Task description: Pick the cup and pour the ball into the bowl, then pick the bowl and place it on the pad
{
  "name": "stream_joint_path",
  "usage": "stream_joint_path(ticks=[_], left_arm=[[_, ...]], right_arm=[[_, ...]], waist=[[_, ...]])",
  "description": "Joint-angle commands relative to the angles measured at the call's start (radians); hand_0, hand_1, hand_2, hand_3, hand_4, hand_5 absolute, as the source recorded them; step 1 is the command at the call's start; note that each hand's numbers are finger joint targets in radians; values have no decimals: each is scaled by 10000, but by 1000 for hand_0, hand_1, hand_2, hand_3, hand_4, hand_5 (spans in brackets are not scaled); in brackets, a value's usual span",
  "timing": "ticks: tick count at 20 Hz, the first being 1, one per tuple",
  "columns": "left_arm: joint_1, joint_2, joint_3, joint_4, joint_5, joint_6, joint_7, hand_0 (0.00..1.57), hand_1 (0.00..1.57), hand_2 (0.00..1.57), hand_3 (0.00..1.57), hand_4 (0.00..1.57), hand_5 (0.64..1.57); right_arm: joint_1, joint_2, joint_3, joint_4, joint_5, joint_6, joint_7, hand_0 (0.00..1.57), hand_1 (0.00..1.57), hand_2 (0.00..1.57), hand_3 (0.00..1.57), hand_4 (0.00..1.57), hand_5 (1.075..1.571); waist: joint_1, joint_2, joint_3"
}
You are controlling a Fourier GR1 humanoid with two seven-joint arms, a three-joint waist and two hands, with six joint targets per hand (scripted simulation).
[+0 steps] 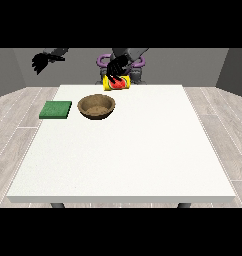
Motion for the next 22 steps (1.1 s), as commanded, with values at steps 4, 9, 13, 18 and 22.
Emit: stream_joint_path(ticks=[4, 9, 13, 18, 22], left_arm=[[-687, -594, -1470, 83, -1810, -1832, -120, 1457, 1457, 1571, 1571, 1509, 1178], [243, -707, -1448, -103, -2377, -1807, -184, 1445, 1445, 1571, 1571, 1527, 1134], [112, -220, 1080, -874, -47, -670, -278, 1480, 1480, 1571, 1571, 1495, 1222], [1333, -250, 3903, -2164, 2852, 1370, 72, 1236, 1236, 1543, 1425, 1513, 1196], [2579, -878, 5350, -3422, 5827, 2531, -633, 558, 558, 0, 0, 891, 1502]], right_arm=[[205, -313, -282, 756, 79, 235, -659, 0, 0, 0, 0, 0, 1571], [32, 227, 97, 195, -29, -210, 453, 0, 0, 0, 0, 0, 1571], [-65, -68, -213, 171, -185, -409, 712, 0, 0, 0, 0, 0, 1569], [319, -67, -466, 227, -308, -538, 628, 0, 0, 0, 0, 0, 1567], [-72, 507, -254, 73, -257, -1003, 719, 0, 0, 0, 0, 364, 1568]], waist=[[489, -81, -5], [504, -390, -23], [798, -310, -61], [1666, -222, -134], [1765, 620, -259]])
